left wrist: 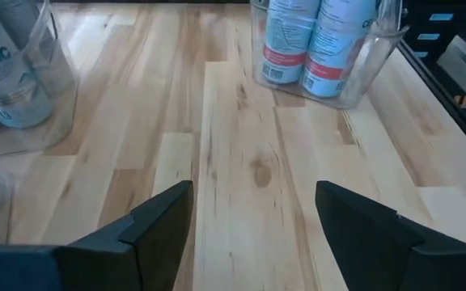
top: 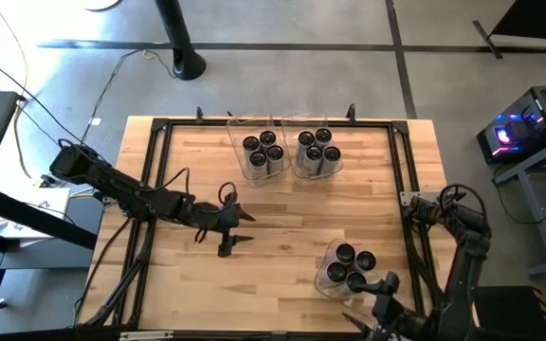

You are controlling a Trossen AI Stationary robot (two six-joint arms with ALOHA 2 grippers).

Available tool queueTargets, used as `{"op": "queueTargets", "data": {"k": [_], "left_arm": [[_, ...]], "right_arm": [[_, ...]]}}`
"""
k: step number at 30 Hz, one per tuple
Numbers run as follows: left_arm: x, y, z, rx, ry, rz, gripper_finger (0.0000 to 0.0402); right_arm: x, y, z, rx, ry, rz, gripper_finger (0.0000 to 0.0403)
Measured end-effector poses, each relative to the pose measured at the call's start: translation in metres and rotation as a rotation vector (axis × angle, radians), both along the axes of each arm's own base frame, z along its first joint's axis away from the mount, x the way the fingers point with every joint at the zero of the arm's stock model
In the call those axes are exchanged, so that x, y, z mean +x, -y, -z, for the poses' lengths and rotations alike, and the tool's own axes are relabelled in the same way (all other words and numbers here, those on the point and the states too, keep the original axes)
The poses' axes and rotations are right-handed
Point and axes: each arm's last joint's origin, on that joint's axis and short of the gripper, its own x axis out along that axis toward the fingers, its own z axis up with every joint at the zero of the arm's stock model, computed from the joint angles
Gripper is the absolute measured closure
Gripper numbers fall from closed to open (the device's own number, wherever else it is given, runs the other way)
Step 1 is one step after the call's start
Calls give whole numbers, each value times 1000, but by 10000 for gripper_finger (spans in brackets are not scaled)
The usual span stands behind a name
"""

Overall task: Sort soda cans
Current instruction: Adjust the transparent bins on the table

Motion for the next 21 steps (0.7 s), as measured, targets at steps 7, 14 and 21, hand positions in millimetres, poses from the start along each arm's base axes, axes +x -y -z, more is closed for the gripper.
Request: {"op": "queueTargets", "data": {"k": [7,14,21], "left_arm": [[6,-21,3,-60,-21,-102,181],[2,-58,10,-54,-131,-255,231],[-35,-68,22,144,-255,-488,286]], "right_arm": [[28,1,1,-121,76,-41,80],[97,51,0,-258,-40,65,80],[171,151,-6,-175,-381,28,80]]}}
